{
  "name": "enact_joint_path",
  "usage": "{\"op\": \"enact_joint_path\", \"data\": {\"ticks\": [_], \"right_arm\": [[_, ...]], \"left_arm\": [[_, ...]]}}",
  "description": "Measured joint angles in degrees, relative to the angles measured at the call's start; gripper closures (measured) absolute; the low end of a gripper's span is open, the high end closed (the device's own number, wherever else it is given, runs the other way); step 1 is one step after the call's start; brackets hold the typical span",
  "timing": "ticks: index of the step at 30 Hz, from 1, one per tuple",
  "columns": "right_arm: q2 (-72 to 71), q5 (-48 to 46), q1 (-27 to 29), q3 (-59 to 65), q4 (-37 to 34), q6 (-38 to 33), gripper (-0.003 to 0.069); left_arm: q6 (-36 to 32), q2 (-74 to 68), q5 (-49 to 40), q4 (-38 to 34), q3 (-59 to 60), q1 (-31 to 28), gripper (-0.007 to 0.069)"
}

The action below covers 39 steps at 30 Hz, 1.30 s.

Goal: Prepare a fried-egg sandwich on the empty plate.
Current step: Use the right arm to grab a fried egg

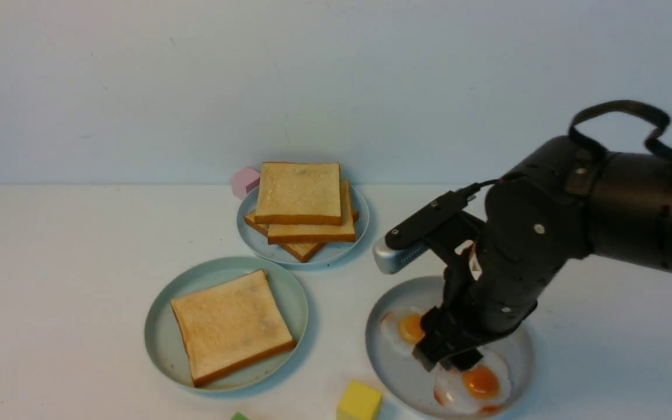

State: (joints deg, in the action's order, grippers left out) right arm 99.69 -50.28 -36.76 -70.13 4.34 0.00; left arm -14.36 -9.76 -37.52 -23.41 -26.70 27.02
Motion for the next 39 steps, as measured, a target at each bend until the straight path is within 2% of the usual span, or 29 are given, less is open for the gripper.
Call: {"op": "enact_joint_path", "data": {"ticks": [1, 2, 4, 14, 20, 21, 22, 25, 31, 33, 34, 35, 36, 37, 39], "right_arm": [[0.0, 0.0, 0.0, -0.1, 0.0, 0.0, 0.0087], [2.1, 0.8, 0.0, -0.5, 0.1, 0.0, 0.0026], [4.8, 2.4, 0.0, -0.8, 1.0, 0.0, -0.0013], [11.7, 6.7, 0.0, -1.0, 8.6, 0.0, 0.0039], [12.1, 7.2, 0.0, -1.3, 10.2, -2.1, 0.0144], [12.1, 7.2, 0.0, -1.3, 10.2, -2.2, 0.0144], [12.1, 7.4, 0.0, -1.3, 10.4, -2.7, 0.0195], [12.1, 7.2, 0.0, -1.4, 10.6, -3.1, 0.0260], [11.6, 6.4, -0.4, -1.6, 11.1, -3.3, 0.0306], [10.8, 5.9, -0.4, -1.6, 11.0, -3.3, 0.0351], [10.1, 5.6, -0.4, -1.6, 10.8, -3.3, 0.0425], [9.8, 5.3, -0.4, -1.6, 10.7, -3.3, 0.0459], [8.4, 4.8, -0.4, -1.5, 10.7, -3.5, 0.0573], [7.3, 4.2, -0.4, -1.4, 10.8, -3.5, 0.0594], [5.3, 3.5, -0.4, -1.4, 10.7, -3.5, 0.0592]], "left_arm": [[0.0, 0.0, 0.0, -0.1, 0.0, 0.0, 0.0638], [0.0, 0.0, 0.0, -0.6, 0.1, 0.0, 0.0638], [0.0, 0.0, 0.0, -1.6, 0.1, 0.0, 0.0638], [0.0, 0.0, 0.0, -2.3, 0.1, 0.0, 0.0638], [0.0, 0.0, -0.3, -2.4, 0.1, 0.0, 0.0638], [0.0, 0.0, -0.3, -2.4, 0.1, 0.0, 0.0638], [0.0, 0.0, -0.3, -2.4, 0.1, 0.0, 0.0638], [0.0, 0.0, -0.4, -2.4, 0.1, 0.0, 0.0638], [0.0, 0.0, -1.4, -2.4, 0.1, 0.0, 0.0638], [0.0, 0.0, -1.9, -2.4, 0.1, 0.0, 0.0638], [0.0, 0.0, -2.2, -2.4, 0.1, 0.0, 0.0638], [0.0, 0.0, -2.3, -2.4, 0.1, 0.0, 0.0638], [0.0, 0.0, -2.5, -2.4, 0.1, 0.0, 0.0638], [0.0, 0.0, -2.6, -2.4, 0.1, 0.0, 0.0638], [0.0, 0.0, -2.7, -2.4, 0.1, 0.0, 0.0638]]}}
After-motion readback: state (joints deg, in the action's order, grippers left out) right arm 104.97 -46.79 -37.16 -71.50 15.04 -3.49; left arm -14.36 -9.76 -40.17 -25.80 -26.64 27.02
